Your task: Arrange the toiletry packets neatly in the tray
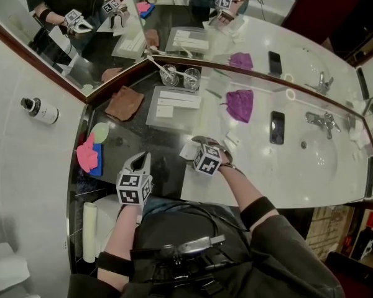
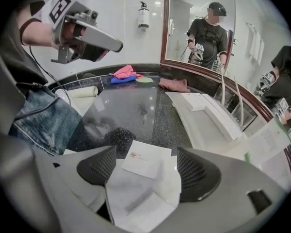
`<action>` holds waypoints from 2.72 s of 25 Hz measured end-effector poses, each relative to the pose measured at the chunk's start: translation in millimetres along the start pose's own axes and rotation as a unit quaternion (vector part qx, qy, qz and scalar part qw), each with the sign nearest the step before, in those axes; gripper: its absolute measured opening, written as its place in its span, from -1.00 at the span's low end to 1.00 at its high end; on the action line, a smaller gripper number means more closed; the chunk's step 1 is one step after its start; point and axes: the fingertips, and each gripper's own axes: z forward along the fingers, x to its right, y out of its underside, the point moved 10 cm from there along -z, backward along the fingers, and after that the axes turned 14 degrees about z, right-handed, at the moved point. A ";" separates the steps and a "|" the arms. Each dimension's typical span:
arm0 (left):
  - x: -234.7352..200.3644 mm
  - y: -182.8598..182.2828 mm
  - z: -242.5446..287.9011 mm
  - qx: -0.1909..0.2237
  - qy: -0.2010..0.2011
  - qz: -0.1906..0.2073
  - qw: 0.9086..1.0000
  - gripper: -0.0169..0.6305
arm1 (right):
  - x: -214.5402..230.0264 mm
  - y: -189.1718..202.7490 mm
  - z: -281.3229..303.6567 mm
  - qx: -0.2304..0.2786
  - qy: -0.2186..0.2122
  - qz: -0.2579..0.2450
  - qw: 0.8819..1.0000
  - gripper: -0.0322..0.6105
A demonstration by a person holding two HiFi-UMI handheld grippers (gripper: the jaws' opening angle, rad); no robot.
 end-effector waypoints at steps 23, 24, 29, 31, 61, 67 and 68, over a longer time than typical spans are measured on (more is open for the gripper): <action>-34.3 -18.6 9.3 0.020 0.057 0.044 0.997 -0.94 | -9.8 3.4 -155.6 0.249 0.143 0.358 0.888 -0.88; -34.9 -19.0 9.8 0.023 0.060 0.047 0.997 -0.94 | -12.2 2.8 -158.2 0.256 0.146 0.368 0.882 -0.88; -34.9 -22.5 12.9 0.035 0.075 0.054 0.995 -0.94 | -17.2 7.1 -159.9 0.272 0.161 0.391 0.865 -0.87; -34.4 -24.3 12.8 0.039 0.082 0.061 0.994 -0.95 | -18.3 8.3 -158.0 0.272 0.160 0.395 0.862 -0.87; -45.4 -65.2 177.9 -0.112 0.093 0.012 0.989 0.52 | -4.9 24.7 -144.8 0.240 0.166 0.416 0.861 -0.87; -53.2 -58.3 217.3 -0.163 0.073 0.006 0.984 0.55 | 5.7 32.8 -144.4 0.237 0.175 0.436 0.851 -0.87; -54.0 -57.0 221.8 -0.169 0.069 0.009 0.983 0.55 | 7.7 35.5 -143.9 0.236 0.176 0.440 0.848 -0.87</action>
